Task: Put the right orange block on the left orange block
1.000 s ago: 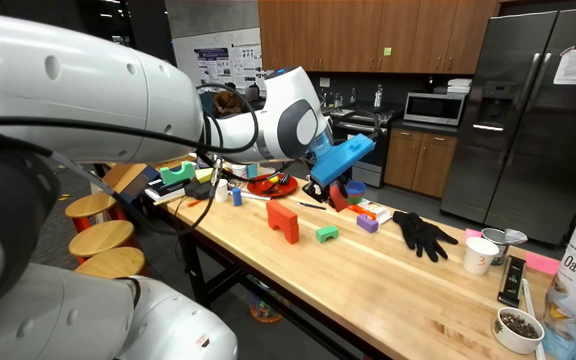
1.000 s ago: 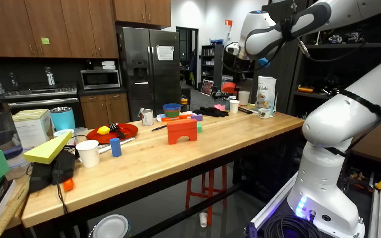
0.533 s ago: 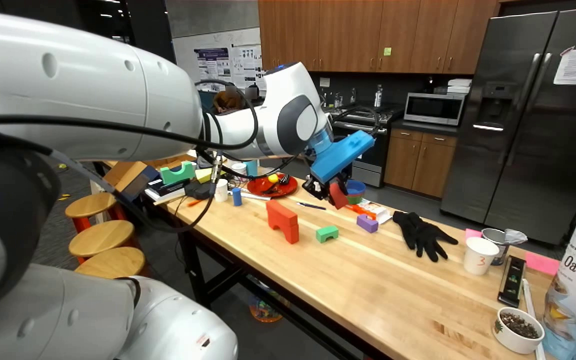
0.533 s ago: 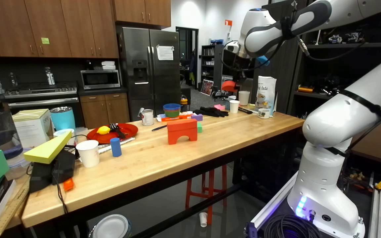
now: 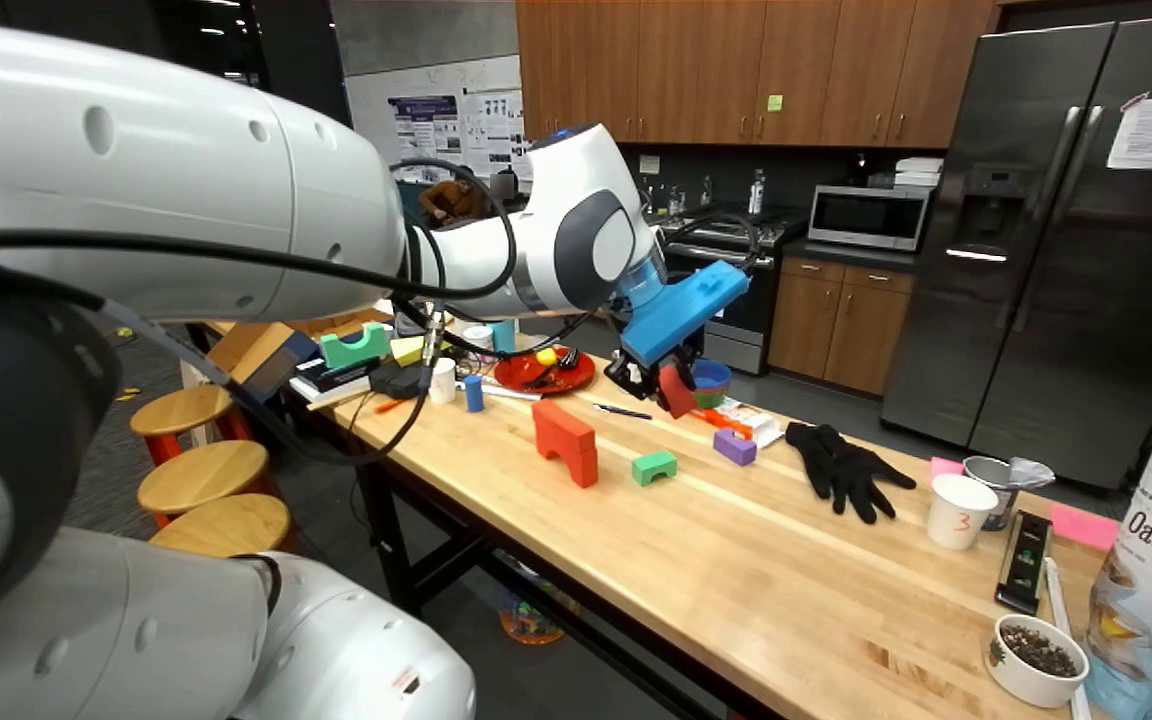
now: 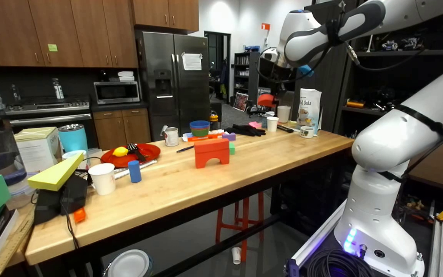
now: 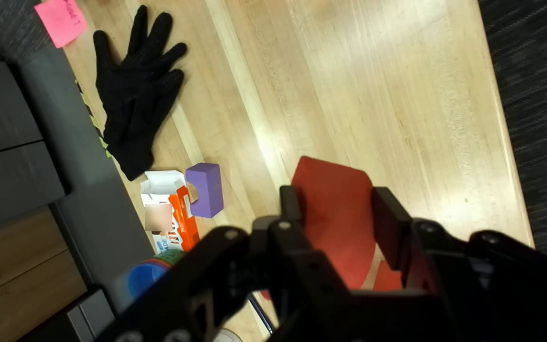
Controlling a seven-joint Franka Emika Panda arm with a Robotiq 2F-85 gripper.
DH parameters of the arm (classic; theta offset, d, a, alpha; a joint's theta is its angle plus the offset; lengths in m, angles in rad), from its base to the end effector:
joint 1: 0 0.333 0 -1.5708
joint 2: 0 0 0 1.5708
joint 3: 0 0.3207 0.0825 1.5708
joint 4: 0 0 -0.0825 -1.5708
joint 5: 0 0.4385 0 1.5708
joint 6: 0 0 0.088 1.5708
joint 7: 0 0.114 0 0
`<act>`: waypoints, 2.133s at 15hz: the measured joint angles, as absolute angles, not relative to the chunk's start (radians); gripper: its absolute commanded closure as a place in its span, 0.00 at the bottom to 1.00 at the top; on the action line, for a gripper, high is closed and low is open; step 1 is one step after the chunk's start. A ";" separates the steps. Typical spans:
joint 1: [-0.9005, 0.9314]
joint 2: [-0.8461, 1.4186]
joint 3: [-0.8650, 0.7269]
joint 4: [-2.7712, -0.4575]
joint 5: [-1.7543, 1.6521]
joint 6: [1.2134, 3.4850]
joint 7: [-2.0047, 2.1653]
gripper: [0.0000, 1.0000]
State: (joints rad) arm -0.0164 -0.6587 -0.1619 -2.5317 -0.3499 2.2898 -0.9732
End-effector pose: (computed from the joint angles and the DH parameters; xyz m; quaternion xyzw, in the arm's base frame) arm 0.4318 -0.0908 0.5137 0.8579 0.4597 0.1185 0.1965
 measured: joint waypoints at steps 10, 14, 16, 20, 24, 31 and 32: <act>-0.016 -0.657 -0.161 -2.530 -0.350 2.290 -0.973 0.84; 0.021 -0.618 -0.149 -2.448 -0.343 2.289 -0.987 0.84; 0.060 -0.581 -0.142 -2.374 -0.329 2.290 -1.026 0.84; 0.137 -0.491 -0.137 -2.241 -0.262 2.292 -1.155 0.84; 0.186 -0.405 -0.136 -2.167 -0.152 2.302 -1.297 0.84; 0.222 -0.308 -0.087 -2.136 0.030 2.297 -1.448 0.84; 0.222 -0.303 -0.076 -2.135 0.036 2.282 -1.448 0.84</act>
State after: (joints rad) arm 0.2222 -0.3026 -0.0756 -2.1346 0.0358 2.2818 -1.4481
